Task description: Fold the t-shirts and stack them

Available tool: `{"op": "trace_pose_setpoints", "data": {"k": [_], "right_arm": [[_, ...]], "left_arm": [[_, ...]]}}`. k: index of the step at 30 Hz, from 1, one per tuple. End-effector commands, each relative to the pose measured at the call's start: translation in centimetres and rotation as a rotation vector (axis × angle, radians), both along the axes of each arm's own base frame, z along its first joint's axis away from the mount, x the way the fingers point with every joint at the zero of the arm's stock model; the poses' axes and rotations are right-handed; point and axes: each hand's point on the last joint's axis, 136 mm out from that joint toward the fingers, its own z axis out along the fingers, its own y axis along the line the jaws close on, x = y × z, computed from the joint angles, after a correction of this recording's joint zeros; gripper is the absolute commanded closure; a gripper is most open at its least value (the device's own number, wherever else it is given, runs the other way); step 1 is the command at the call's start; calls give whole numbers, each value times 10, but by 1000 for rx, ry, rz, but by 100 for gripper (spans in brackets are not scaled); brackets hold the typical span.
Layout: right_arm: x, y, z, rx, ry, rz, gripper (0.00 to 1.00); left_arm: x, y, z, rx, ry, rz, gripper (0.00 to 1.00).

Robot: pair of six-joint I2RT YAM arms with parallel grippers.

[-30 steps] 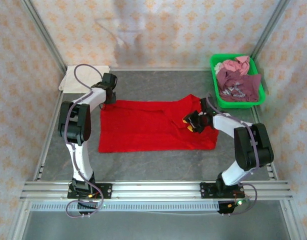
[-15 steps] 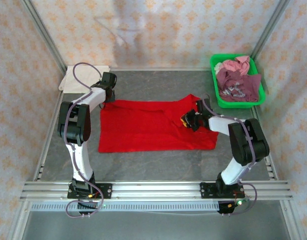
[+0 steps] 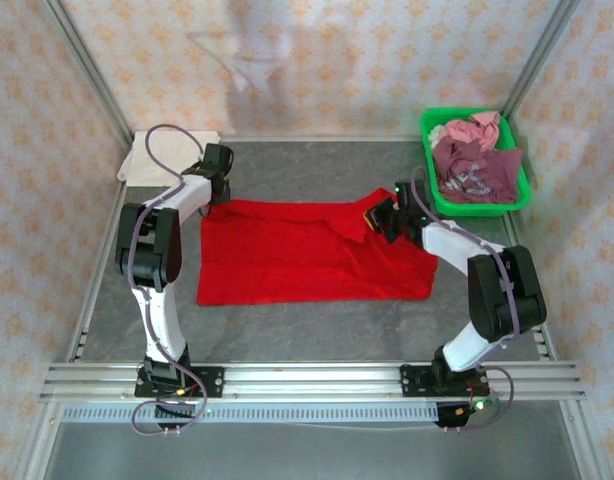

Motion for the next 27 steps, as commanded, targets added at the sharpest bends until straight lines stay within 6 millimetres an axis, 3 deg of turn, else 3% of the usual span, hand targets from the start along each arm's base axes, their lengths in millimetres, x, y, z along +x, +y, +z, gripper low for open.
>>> {"op": "trace_pose_setpoints", "data": {"k": [1, 12, 16, 20, 27], "right_arm": [[9, -7, 25, -39, -57, -10, 100], [50, -37, 72, -136, -160, -68, 100], [67, -47, 77, -157, -176, -93, 100], [79, -45, 75, -152, -172, -89, 100], [81, -39, 74, -128, -161, -70, 100]], "left_arm": [[14, 2, 35, 17, -86, 3, 100], [41, 8, 40, 78, -44, -11, 100], [51, 8, 35, 80, -27, -14, 100], [49, 10, 28, 84, -12, -2, 100], [40, 14, 25, 108, 0, 7, 100]]}}
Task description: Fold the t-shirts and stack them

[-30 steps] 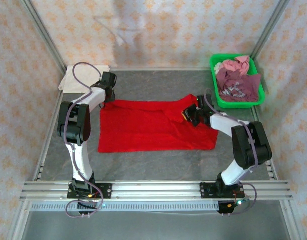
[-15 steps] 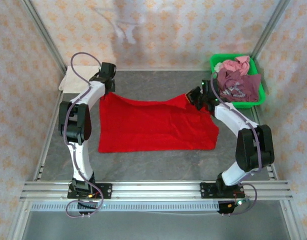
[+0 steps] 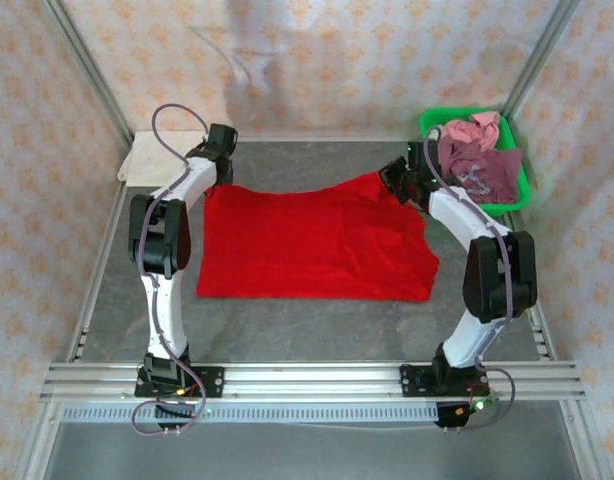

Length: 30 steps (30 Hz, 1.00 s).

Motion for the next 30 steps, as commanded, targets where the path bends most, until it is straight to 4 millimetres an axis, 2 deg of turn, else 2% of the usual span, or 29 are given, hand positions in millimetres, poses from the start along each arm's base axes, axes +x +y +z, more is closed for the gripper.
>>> {"op": "trace_pose_setpoints", "data": {"k": [1, 8, 18, 30], "right_arm": [[2, 0, 20, -7, -38, 10, 100], [-27, -6, 21, -23, -17, 5, 100], [-73, -10, -1, -33, 62, -1, 100], [-95, -7, -4, -18, 90, 5, 100]], "left_arm": [[-11, 10, 5, 45, 23, 22, 100], [-30, 9, 9, 39, 13, 19, 100], [-63, 15, 0, 71, 34, 45, 99], [-81, 15, -6, 105, 56, 64, 99]]}}
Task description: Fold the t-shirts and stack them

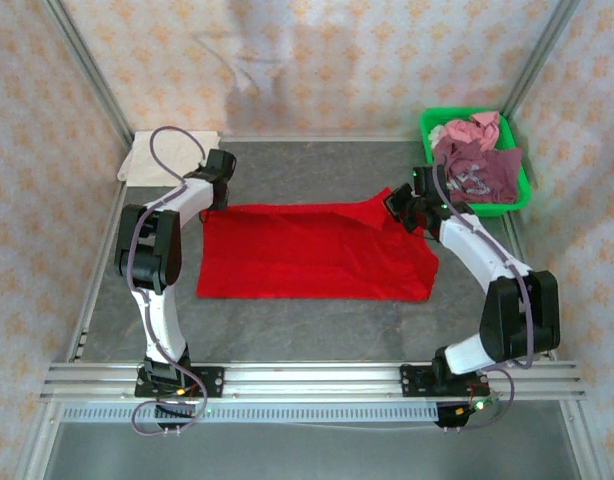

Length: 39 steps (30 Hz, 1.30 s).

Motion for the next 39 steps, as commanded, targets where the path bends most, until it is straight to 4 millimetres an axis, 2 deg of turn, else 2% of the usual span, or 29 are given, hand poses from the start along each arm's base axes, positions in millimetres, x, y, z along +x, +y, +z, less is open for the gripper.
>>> {"op": "trace_pose_setpoints", "data": {"k": [1, 8, 9, 10, 21, 27, 28, 29, 30, 31, 32, 35, 36, 39], "right_arm": [[-11, -2, 4, -2, 2, -14, 100], [-22, -7, 3, -18, 16, -22, 100], [-23, -6, 2, -12, 19, -22, 100], [-24, -6, 2, -9, 20, -22, 100], [-43, -10, -4, -10, 48, -33, 100], [-59, -15, -7, -21, 71, -44, 100], [-63, -17, -8, -24, 75, -46, 99], [-67, -17, -9, -24, 77, -46, 88], [-70, -18, -10, -23, 76, -47, 79], [-75, -19, -12, -20, 81, -48, 76], [-79, -21, -18, -28, 102, -56, 75], [-89, -31, -9, -67, 77, -79, 70], [-89, -34, -7, -81, 67, -88, 69], [-81, -39, 2, -122, 29, -92, 68]], "left_arm": [[-6, 7, 21, 38, -55, 41, 99], [-18, 7, 17, 28, -40, 58, 99], [-20, 7, 26, 19, -60, 65, 99], [-21, 6, 27, 15, -61, 67, 99], [-43, 2, 14, 10, -23, 75, 98], [-54, -2, 14, 11, -20, 75, 93], [-57, -4, 15, 6, -22, 74, 86], [-59, -4, 16, 4, -24, 78, 78], [-62, -3, 17, 4, -24, 86, 76], [-66, 0, 21, 14, -34, 107, 76], [-70, 4, 26, 22, -55, 136, 76], [-77, 8, 44, 14, -139, 169, 68], [-77, 8, 50, 7, -161, 167, 65], [-66, 2, 62, -21, -185, 144, 64]]}}
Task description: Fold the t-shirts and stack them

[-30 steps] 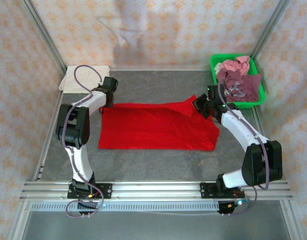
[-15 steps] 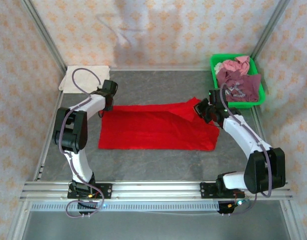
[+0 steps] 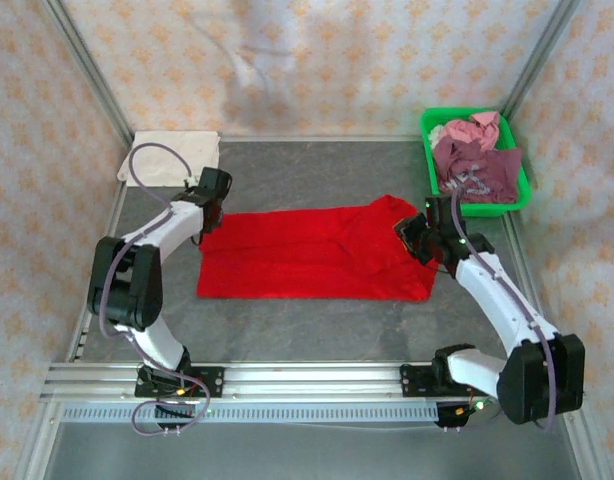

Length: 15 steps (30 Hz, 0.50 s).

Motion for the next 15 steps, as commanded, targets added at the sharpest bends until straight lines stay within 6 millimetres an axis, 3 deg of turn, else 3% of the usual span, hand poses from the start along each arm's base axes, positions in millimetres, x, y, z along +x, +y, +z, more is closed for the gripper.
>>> {"op": "trace_pose_setpoints", "data": {"k": [1, 8, 15], "right_arm": [[7, -9, 4, -78, -20, -6, 68], [49, 18, -22, -176, 36, 163, 67], [83, 13, -45, -335, 88, 217, 67]], "left_arm": [[14, -4, 18, -13, -57, 5, 63], [50, -50, -5, -126, 8, -157, 62], [59, -64, -46, -178, 119, -185, 62]]}}
